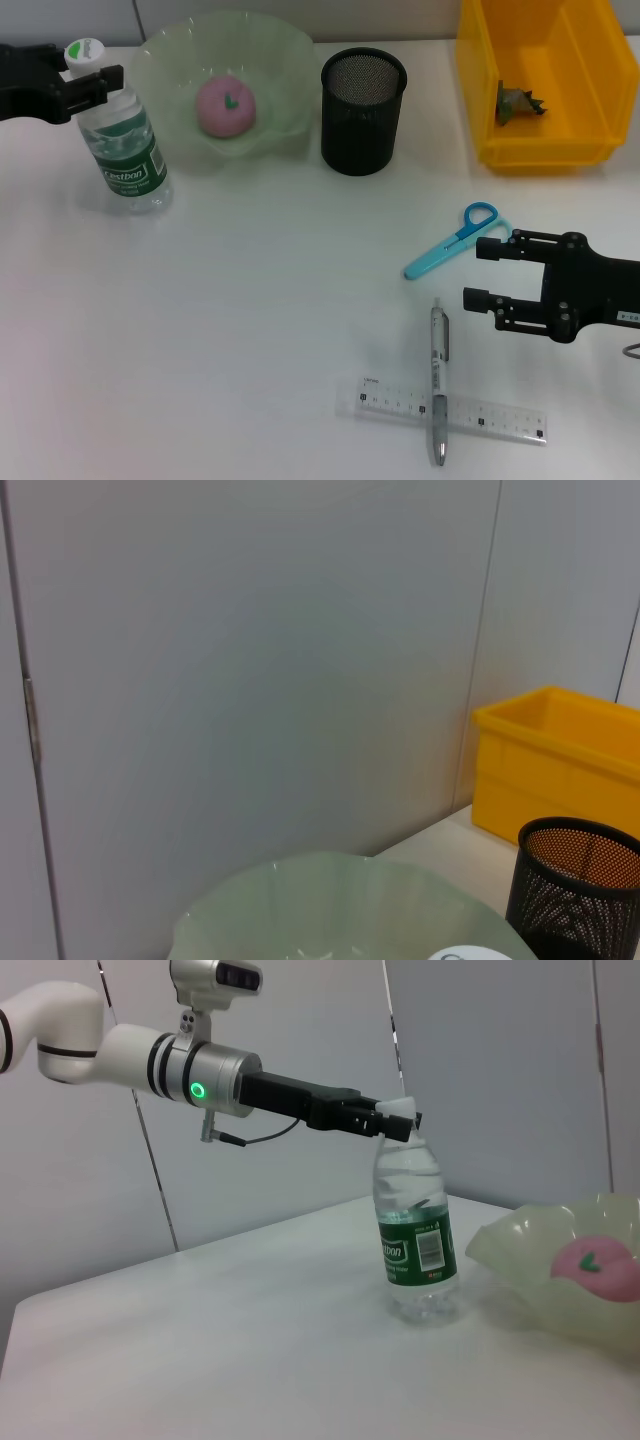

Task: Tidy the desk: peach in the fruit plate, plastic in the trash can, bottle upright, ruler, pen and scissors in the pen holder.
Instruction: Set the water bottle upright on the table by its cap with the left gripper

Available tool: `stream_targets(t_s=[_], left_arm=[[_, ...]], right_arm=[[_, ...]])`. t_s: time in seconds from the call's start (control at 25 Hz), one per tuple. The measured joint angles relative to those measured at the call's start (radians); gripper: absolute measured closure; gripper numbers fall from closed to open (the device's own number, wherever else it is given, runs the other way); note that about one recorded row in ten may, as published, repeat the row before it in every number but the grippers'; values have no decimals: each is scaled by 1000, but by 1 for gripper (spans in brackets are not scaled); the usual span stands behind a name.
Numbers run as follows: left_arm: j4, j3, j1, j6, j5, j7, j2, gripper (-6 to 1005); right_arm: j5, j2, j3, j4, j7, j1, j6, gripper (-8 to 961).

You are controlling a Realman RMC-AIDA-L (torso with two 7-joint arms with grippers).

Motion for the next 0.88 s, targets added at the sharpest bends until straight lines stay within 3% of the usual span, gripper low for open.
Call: stream_targets(t_s=[0.88], left_arm=[[-33, 3, -12, -23, -9, 29, -4, 434]], right_arm=[[-3, 2, 0, -1, 5, 0, -1, 281]])
